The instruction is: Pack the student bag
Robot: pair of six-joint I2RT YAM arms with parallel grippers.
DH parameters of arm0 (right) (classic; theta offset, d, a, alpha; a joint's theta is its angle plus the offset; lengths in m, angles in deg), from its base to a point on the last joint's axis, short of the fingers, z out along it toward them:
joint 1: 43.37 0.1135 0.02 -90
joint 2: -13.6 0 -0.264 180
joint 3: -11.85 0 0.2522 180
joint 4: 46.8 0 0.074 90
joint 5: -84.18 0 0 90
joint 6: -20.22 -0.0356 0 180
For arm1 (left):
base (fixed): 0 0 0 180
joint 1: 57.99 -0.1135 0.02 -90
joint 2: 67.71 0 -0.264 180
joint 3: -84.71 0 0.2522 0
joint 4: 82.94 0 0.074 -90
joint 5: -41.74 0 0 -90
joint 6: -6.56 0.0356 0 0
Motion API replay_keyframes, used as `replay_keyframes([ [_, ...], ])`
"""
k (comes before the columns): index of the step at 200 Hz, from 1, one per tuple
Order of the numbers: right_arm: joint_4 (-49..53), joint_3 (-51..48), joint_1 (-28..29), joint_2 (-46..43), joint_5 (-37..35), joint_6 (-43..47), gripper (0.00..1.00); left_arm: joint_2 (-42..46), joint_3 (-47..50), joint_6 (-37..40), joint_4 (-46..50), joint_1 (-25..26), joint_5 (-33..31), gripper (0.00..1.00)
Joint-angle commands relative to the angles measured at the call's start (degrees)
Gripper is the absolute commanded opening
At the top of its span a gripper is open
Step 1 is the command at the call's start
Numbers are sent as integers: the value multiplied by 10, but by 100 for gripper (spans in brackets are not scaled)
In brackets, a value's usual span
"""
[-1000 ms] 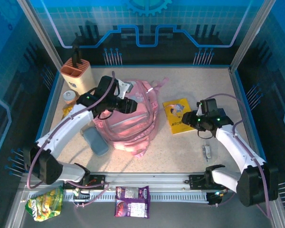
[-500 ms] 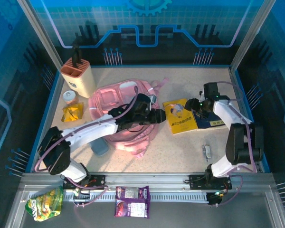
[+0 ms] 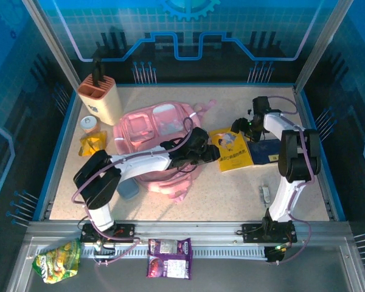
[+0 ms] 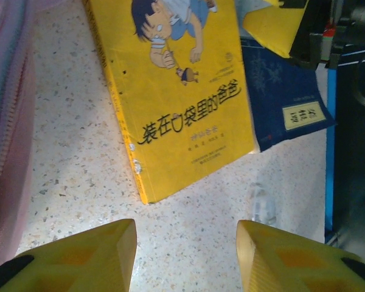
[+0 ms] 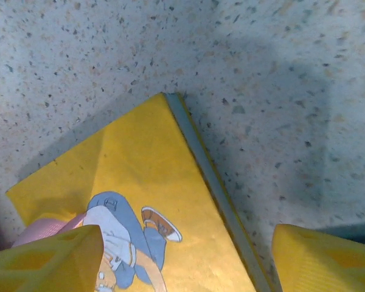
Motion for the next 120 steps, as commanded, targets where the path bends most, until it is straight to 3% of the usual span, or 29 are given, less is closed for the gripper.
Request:
replay_keyframes([
  [1, 24, 17, 16, 19, -1, 13, 74, -30, -15, -10, -12, 3, 3, 47],
  [20, 19, 0, 27, 9, 7, 4, 74, -48, -20, 0, -1, 0, 18, 45],
  [77, 6, -120, 54, -89, 36, -36, 74, -24, 4, 29, 113, -22, -46, 38],
  [120, -12, -241, 73, -216, 51, -55, 74, -6, 23, 36, 108, -30, -38, 42],
])
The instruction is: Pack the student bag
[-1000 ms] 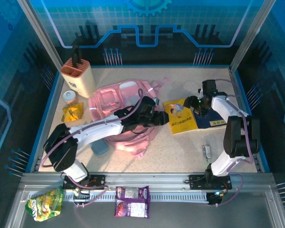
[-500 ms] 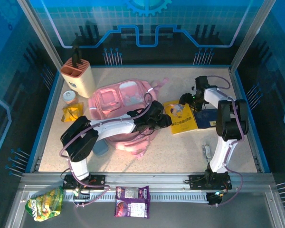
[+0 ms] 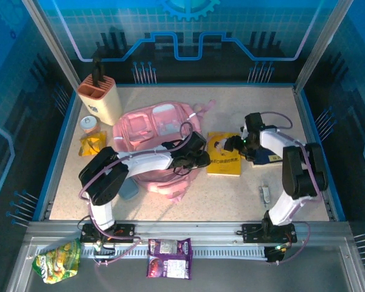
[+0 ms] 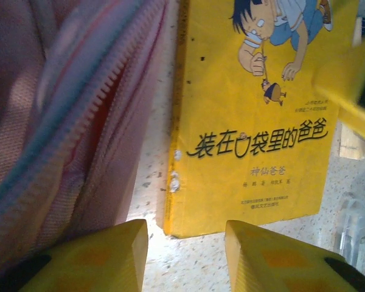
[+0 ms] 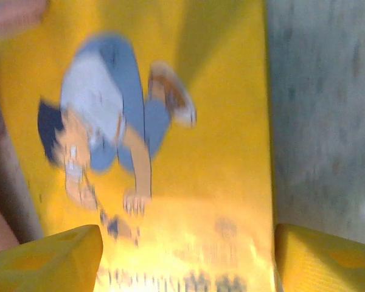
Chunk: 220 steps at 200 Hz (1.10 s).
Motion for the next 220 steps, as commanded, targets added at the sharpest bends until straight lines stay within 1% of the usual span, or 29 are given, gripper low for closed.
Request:
replay_keyframes([
  [1, 3, -45, 13, -66, 25, -21, 74, 17, 6, 16, 36, -8, -16, 42],
  [11, 4, -69, 12, -91, 23, -21, 73, 9, -4, 16, 33, -7, -9, 44],
  [28, 13, -95, 7, -116, 12, -14, 72, -8, -31, 14, 38, -5, -6, 45],
  [45, 16, -110, -2, -129, 34, -4, 70, -30, -63, 12, 54, -2, -25, 46],
  [61, 18, -122, -1, -141, 34, 2, 67, -58, -100, 4, 79, 0, -38, 47],
  [83, 15, -132, -3, -145, 26, 12, 66, -94, -138, 7, 85, 5, -34, 47],
  [107, 12, -132, -8, -128, 29, 17, 66, -128, -177, 9, 119, 10, -51, 47],
  [138, 8, -119, -2, -104, 40, 11, 67, -146, -177, 19, 108, 11, -42, 48],
  [150, 10, -112, 5, -97, 29, 11, 68, -155, -178, 19, 107, 11, -33, 47],
  [172, 15, -101, 6, -80, 24, 11, 69, -165, -179, 24, 103, 11, -21, 43],
  [196, 6, -93, 17, -82, 32, 13, 70, -168, -172, 43, 83, 12, 3, 41],
  [220, 8, -79, 32, -83, 35, 18, 71, -173, -171, 47, 87, 13, 4, 38],
])
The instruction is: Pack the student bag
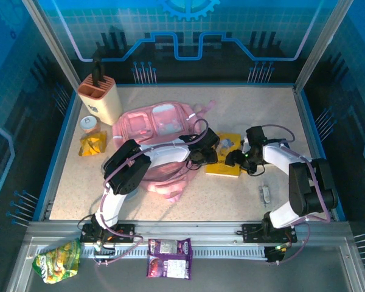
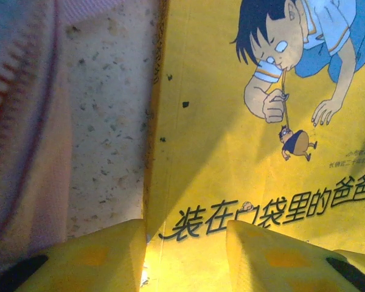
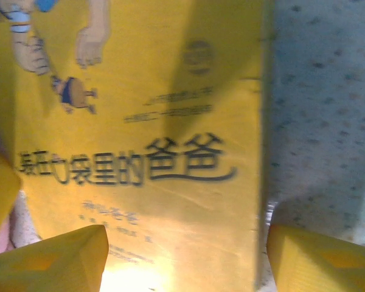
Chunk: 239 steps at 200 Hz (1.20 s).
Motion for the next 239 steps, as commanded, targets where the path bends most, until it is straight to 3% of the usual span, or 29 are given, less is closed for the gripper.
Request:
replay_keyframes([
  [1, 3, 23, 17, -1, 12, 11, 71, -20, -2, 16, 6, 4, 23, 38],
  [77, 76, 42, 21, -74, -11, 46, 71, -21, 2, 24, 21, 9, 6, 38],
  [114, 60, 42, 17, -84, 53, 47, 68, -24, 2, 22, 20, 10, 11, 38],
  [157, 86, 42, -34, -45, -8, 38, 71, -24, 2, 21, 18, 12, 13, 38],
  [239, 38, 69, 4, 68, -26, 44, 73, -30, -8, 21, 18, 15, 15, 38],
])
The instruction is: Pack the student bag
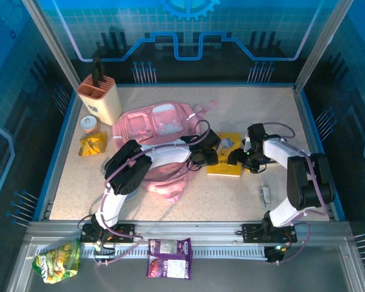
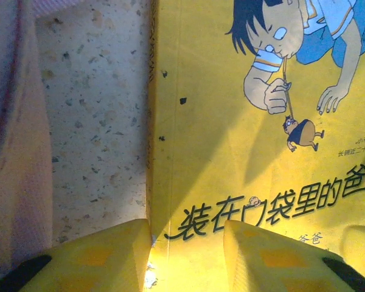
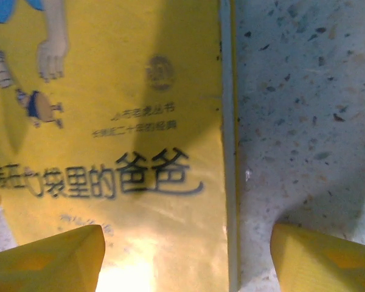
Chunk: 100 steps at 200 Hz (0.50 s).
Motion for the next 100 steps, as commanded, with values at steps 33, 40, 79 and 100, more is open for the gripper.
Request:
replay_keyframes([
  [33, -4, 44, 48, 13, -1, 5, 71, -29, -6, 8, 23, 10, 13, 38],
  [40, 0, 46, 46, 7, -2, 6, 71, -30, -5, 8, 22, 10, 13, 38],
  [79, 14, 53, 46, -30, 4, 14, 68, -32, -2, 7, 20, 10, 15, 39],
  [100, 19, 52, 46, -48, 9, 18, 66, -32, -3, 8, 19, 10, 16, 39],
])
